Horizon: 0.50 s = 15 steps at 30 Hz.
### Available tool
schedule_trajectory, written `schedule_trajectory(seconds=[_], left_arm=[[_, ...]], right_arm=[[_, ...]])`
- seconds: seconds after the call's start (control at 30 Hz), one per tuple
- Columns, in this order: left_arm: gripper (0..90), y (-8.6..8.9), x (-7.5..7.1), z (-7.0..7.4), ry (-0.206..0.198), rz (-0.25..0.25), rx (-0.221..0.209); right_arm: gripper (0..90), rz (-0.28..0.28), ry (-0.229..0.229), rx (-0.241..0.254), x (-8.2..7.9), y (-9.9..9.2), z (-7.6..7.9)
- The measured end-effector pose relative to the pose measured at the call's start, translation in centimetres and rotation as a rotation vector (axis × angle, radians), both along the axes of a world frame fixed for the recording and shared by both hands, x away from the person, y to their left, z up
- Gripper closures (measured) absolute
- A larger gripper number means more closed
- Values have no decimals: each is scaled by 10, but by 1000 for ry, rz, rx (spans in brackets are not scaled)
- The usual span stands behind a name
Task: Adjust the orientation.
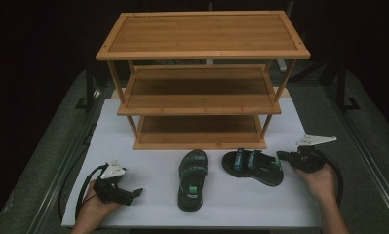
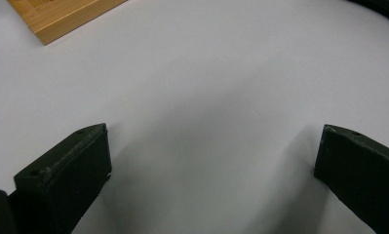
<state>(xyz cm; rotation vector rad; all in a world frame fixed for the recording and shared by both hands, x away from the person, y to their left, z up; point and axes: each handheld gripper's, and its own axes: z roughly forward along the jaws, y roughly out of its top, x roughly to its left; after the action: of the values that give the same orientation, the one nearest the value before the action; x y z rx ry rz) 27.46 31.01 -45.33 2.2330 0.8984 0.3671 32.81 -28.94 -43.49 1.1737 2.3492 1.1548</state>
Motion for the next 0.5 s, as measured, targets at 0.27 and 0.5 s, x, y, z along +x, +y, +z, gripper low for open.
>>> schedule_trajectory(seconds=[0.27, 0.5], left_arm=[[0, 0, 0, 0, 0, 0, 0], [0, 0, 0, 0, -1, 0, 0]], right_arm=[[896, 46, 52, -17, -7, 7, -12], [896, 63, 61, -8, -20, 8, -12]])
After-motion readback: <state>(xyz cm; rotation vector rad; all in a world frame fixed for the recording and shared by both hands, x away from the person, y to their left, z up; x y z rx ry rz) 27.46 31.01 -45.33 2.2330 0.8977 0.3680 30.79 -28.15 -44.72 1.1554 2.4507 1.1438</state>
